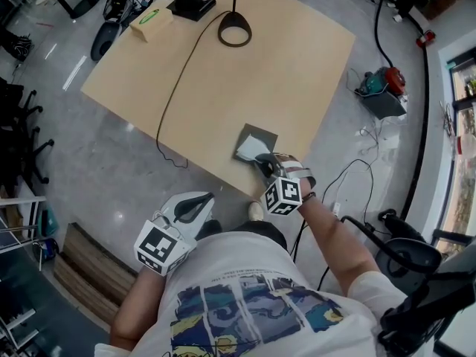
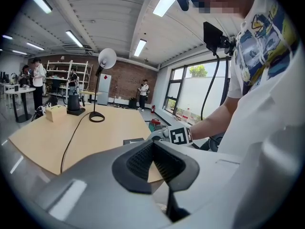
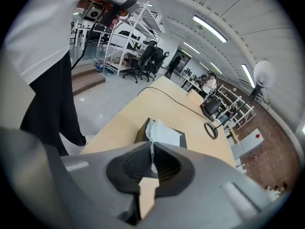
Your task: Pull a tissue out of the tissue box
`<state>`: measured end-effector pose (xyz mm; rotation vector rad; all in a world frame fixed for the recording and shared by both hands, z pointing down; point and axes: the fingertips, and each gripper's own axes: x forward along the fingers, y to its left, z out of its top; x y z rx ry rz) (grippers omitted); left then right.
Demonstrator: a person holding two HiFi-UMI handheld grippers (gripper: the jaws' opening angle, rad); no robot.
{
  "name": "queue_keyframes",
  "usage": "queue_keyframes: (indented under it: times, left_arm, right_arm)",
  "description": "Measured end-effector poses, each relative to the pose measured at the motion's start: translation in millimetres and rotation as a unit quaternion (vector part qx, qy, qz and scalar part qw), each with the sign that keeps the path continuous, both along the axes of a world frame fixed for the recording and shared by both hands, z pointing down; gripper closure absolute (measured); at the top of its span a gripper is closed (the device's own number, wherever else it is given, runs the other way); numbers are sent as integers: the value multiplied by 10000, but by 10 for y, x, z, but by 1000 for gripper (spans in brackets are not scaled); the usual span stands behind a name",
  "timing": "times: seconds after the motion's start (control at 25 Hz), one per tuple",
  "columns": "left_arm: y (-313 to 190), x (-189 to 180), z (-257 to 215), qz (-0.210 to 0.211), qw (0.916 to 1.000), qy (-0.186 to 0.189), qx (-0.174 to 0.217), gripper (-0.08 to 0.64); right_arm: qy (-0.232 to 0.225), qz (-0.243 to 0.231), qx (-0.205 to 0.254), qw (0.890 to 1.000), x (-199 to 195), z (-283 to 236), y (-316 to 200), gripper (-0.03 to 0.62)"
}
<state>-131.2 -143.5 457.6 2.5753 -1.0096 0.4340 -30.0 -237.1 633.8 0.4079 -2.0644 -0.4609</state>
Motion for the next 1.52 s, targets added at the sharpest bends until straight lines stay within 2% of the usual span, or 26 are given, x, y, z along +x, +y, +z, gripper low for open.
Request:
queue_keyframes:
  times: [0.56, 1.52]
  left_arm:
    - [-35, -31, -35, -2, 9997, 234, 121, 554]
    - [-13, -217, -110, 351, 9983, 420, 199, 554]
  right_arm:
    - [-347, 470, -428, 9974, 25, -246, -68, 589]
    - [-793, 1377, -279, 9869, 128, -790, -214, 589]
